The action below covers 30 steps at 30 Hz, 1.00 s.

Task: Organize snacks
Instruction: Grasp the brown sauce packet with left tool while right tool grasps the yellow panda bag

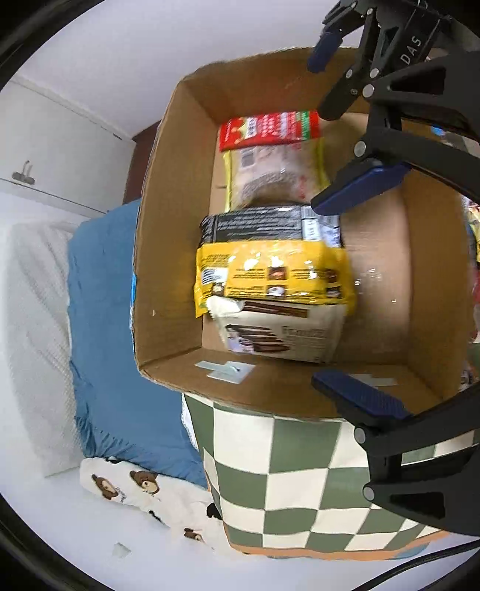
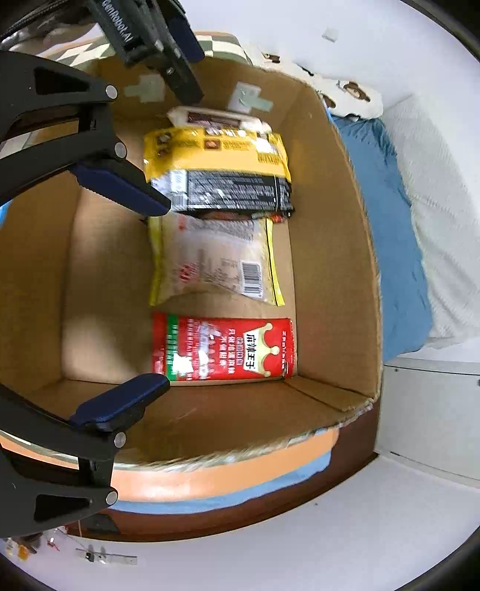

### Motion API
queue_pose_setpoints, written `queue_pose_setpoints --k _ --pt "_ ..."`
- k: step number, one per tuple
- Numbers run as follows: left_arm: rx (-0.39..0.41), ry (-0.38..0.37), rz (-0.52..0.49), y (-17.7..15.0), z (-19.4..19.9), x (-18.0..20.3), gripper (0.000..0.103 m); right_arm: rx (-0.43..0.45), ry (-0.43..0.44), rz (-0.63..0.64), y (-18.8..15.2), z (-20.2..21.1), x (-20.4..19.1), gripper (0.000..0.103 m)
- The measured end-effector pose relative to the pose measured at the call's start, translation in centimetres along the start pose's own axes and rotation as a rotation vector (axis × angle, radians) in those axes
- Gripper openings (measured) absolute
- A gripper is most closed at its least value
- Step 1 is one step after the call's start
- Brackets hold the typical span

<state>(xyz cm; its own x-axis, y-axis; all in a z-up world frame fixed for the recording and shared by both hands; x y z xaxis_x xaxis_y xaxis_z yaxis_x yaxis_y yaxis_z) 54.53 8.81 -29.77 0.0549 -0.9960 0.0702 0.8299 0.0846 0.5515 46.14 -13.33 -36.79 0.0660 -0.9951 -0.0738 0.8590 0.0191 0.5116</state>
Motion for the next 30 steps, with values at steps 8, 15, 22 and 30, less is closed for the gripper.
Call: queue_pose_setpoints --k 8,15,22,30 --pt "0.095 -0.009 -0.021 -1.9 5.7 0.9 0.085 0.127 0.001 0.013 -1.8 7.2 0.1 0.089" --pt "0.181 -0.020 -0.030 -2.5 11.1 1.0 0.085 0.231 -0.008 0.008 -2.9 13.3 0.3 0.089" --pt "0.149 -0.023 -0.009 -6.3 13.7 -0.2 0.085 0.213 0.044 -0.052 -6.1 17.1 0.4 0.089" --pt "-0.140 0.053 0.122 -17.5 8.0 -5.0 0.085 -0.078 0.126 -0.187 -17.6 12.0 0.4 0.089"
Point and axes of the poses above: each gripper's, at about its wrist camera, not at the fingertips, and z roughly against the way its jaws point, x to its right, y to its top, the point moved 10 cm from there along -z, roughly the way its jaws point, and after that the axes turned 12 degrees about x, right-handed, at the moved point
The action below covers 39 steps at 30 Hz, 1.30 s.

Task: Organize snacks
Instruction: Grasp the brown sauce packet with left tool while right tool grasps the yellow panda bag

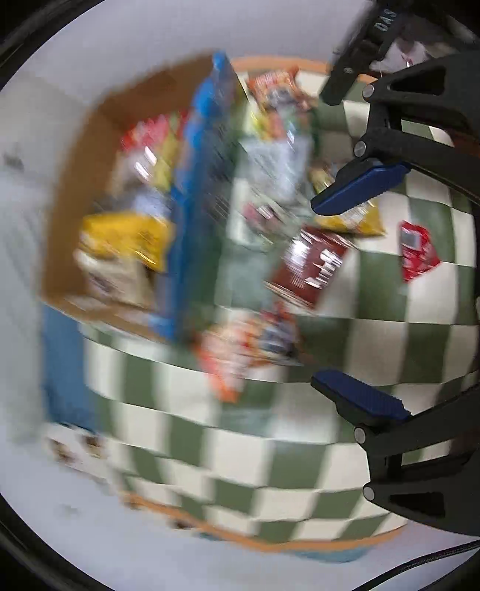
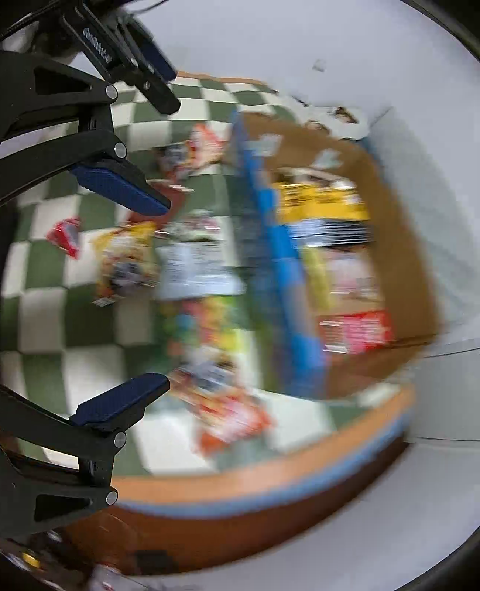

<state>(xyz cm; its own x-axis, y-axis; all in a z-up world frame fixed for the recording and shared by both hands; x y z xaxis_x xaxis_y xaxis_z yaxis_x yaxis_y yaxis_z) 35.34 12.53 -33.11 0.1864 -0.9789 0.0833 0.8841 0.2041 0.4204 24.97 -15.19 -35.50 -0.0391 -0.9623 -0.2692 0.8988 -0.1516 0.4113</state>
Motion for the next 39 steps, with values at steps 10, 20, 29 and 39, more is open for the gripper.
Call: queue_pose_setpoints --k 10,20,29,39 --pt "-0.255 -0.009 0.345 -4.0 -7.8 -2.0 0.085 -0.242 0.012 -0.228 -9.4 -9.9 0.5 0.088" --pt "-0.291 0.045 0.315 -2.8 -12.6 2.9 0.085 -0.169 -0.031 -0.292 -9.5 -9.8 1.1 0.080" --pt "-0.270 0.080 0.093 -5.7 -11.0 0.4 0.085 -0.256 0.030 -0.396 -12.0 -8.5 1.9 0.077" --pt "-0.241 0.073 0.099 -6.0 -8.3 -2.9 0.085 -0.333 0.063 -0.678 -12.7 -12.4 -1.4 0.078"
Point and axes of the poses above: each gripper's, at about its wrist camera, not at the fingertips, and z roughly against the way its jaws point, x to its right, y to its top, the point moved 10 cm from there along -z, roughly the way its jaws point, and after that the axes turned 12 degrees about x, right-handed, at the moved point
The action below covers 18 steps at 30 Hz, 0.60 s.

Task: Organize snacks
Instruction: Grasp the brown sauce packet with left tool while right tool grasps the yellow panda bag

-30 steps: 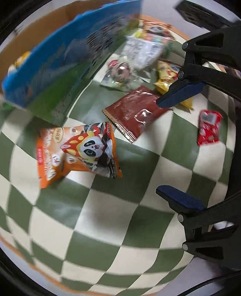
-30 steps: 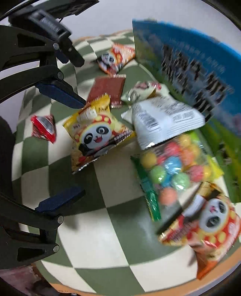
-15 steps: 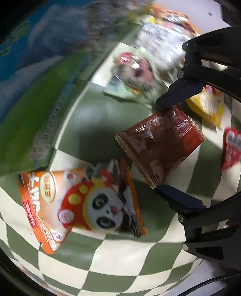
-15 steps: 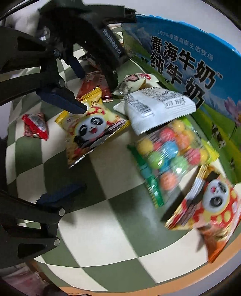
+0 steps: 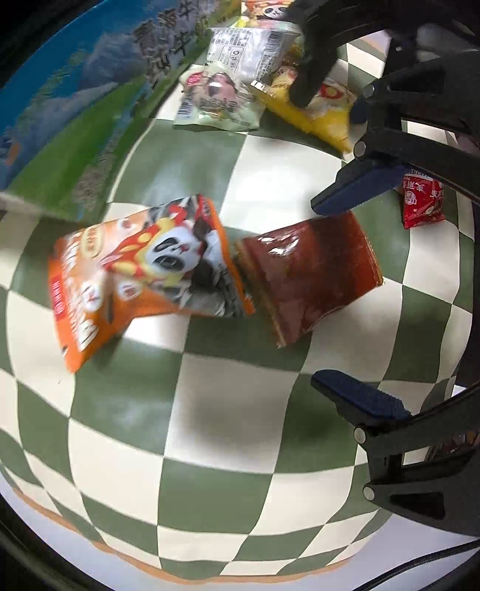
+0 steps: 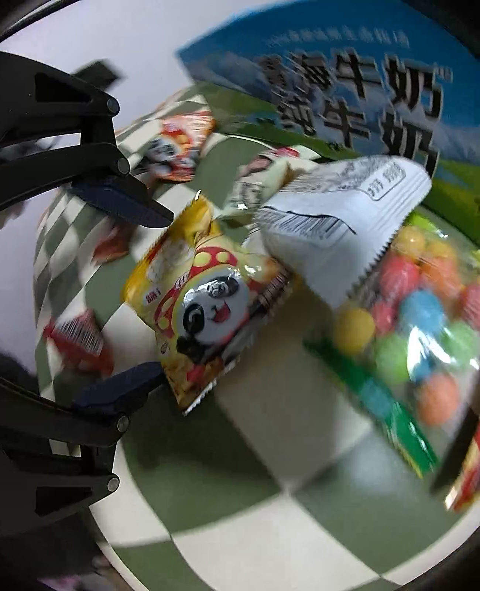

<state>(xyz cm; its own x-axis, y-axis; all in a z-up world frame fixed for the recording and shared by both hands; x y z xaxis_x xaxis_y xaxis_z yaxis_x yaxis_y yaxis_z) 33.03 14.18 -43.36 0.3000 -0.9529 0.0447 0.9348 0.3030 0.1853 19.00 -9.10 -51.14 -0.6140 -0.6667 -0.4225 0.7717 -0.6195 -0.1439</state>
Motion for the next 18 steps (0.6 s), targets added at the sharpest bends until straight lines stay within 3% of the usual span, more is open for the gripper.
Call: queue_pose_setpoints --k 6,11,13,15,18 --pt "-0.090 -0.079 0.120 -1.1 -1.6 -0.4 0.085 0.017 -0.088 -0.059 1.5 -2.3 -0.7 0.073" --pt "-0.140 -0.148 0.230 -2.8 -2.9 -0.6 0.085 -0.009 -0.107 0.254 0.3 -1.7 -1.2 0.046" --pt "-0.124 -0.161 0.267 -2.6 -3.6 -1.6 0.085 -0.006 -0.146 0.448 0.0 -0.8 -1.0 0.045" --pt "-0.097 -0.159 0.278 -2.4 -3.8 -1.7 0.076 -0.010 -0.201 0.613 -0.4 0.2 -0.8 0.045" --pt "-0.055 -0.137 0.222 -1.4 -3.6 -1.5 0.060 -0.029 -0.146 0.549 -0.4 1.8 -0.6 0.049"
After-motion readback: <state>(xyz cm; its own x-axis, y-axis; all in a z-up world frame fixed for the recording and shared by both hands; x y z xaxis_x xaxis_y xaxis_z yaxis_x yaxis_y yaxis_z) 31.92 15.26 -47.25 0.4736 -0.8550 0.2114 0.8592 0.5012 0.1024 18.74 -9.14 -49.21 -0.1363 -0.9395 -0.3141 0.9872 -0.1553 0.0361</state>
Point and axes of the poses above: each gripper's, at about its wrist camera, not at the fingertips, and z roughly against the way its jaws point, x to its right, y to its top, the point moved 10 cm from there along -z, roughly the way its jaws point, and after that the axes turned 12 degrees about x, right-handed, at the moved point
